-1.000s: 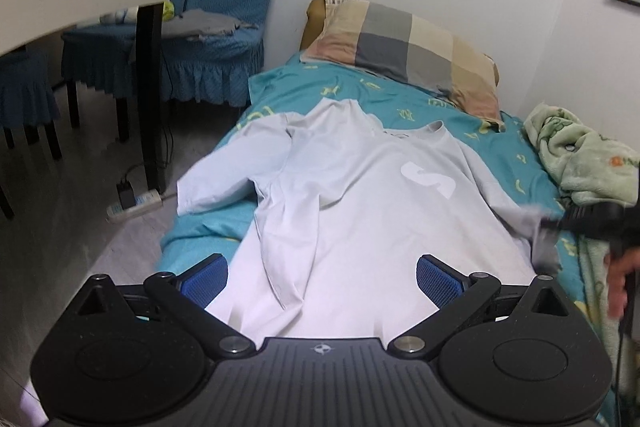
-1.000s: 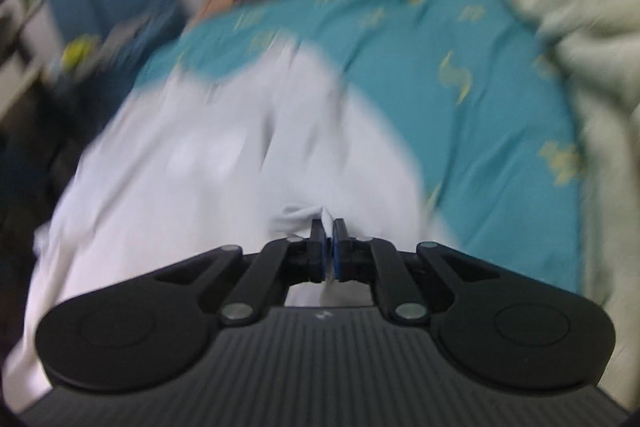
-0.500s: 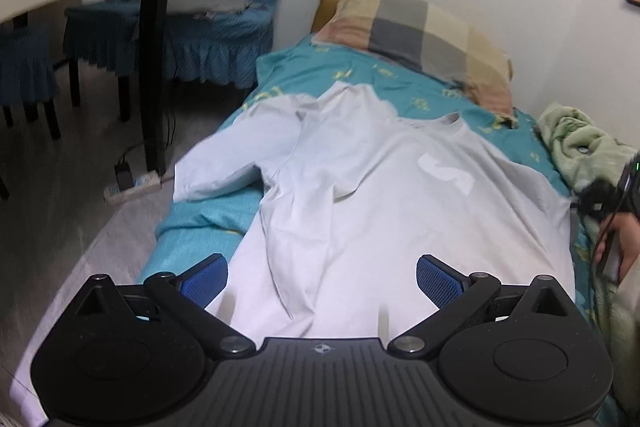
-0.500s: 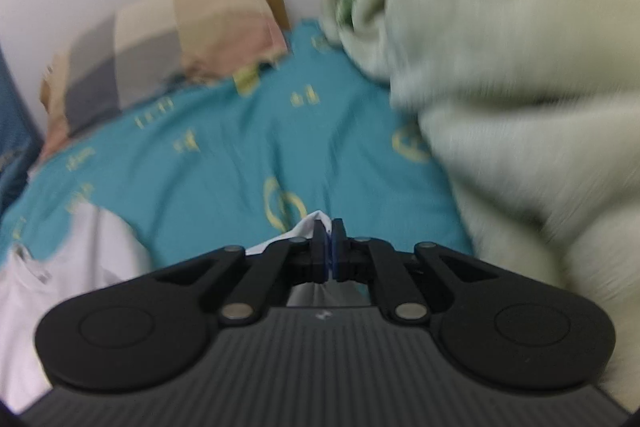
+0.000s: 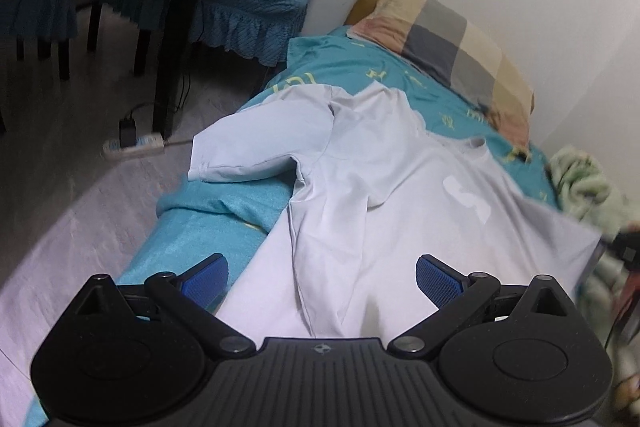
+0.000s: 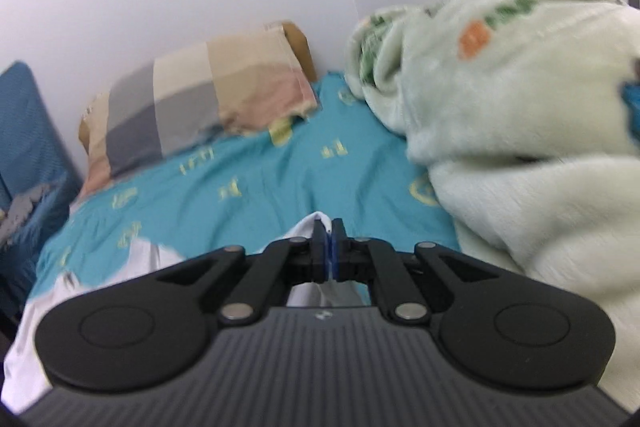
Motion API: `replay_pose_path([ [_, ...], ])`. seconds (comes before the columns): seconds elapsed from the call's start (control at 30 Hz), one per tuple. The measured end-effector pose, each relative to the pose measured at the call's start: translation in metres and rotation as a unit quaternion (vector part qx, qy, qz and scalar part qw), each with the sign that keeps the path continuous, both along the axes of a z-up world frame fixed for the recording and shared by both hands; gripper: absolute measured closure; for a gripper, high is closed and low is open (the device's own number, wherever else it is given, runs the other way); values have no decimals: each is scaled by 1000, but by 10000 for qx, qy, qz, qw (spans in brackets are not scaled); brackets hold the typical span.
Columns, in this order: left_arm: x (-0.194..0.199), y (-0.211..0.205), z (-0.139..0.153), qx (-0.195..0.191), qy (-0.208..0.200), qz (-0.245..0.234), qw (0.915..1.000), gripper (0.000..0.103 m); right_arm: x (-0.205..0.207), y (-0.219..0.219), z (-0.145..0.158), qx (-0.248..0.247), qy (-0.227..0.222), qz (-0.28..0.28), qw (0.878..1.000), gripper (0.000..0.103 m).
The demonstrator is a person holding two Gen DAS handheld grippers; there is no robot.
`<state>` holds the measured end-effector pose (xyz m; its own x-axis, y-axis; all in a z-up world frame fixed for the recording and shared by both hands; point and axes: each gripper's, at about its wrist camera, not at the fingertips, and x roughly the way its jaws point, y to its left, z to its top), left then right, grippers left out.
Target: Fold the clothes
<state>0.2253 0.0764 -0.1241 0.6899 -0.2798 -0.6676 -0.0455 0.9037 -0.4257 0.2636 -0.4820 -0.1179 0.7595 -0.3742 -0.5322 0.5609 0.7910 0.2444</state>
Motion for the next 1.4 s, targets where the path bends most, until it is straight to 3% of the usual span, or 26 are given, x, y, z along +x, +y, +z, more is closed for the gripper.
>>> replay_pose_path([
  [0.13, 4, 28, -7, -1011, 223, 391, 9939, 2, -21, 4, -10, 403, 544, 178, 9975, 96],
  [0.3, 14, 62, -22, -1928, 345, 1036, 9751, 3, -51, 28, 16, 809, 513, 474, 9943, 93],
  [0.37, 24, 77, -32, -2222, 505, 1342, 9644, 5, -66, 40, 29, 999, 397, 560, 9926, 81],
  [0.43, 36, 91, -46, -2565, 597, 1561, 9520, 5, -83, 54, 39, 1146, 200, 581, 9915, 48],
  [0.47, 42, 99, -53, -2735, 642, 1669, 9451, 5, -91, 61, 43, 1216, 114, 587, 9908, 42],
  [0.53, 53, 111, -67, -3012, 680, 1907, 9318, 11, -103, 72, 45, 1349, 33, 572, 9892, 39],
  [0.63, 72, 116, -83, -3311, 674, 1971, 9203, 14, -106, 79, 30, 1760, 145, 449, 9833, 39],
  [0.77, 95, 111, -87, -3051, 490, 1829, 9333, 20, -92, 79, -2, 2414, 404, 337, 9690, 39],
  [0.9, 108, 111, -94, -3180, 428, 1752, 9308, 49, -80, 81, -27, 2668, 623, 221, 9615, 39],
  [0.97, 112, 110, -95, -3134, 487, 1710, 9328, 58, -74, 81, -39, 2761, 722, 166, 9583, 39],
  [1.1, 117, 111, -88, -2868, 470, 1709, 9415, 96, -72, 81, -47, 2772, 754, 27, 9578, 39],
  [1.2, 116, 112, -71, -2647, 224, 1668, 9495, 99, -74, 77, -48, 2739, 711, -91, 9591, 39],
  [1.3, 112, 118, -50, -2603, 8, 1775, 9491, 100, -78, 71, -45, 2705, 620, -242, 9604, 39],
  [1.4, 112, 123, -38, -2014, 53, 1946, 9600, 100, -82, 66, -41, 2738, 495, -322, 9600, 39],
])
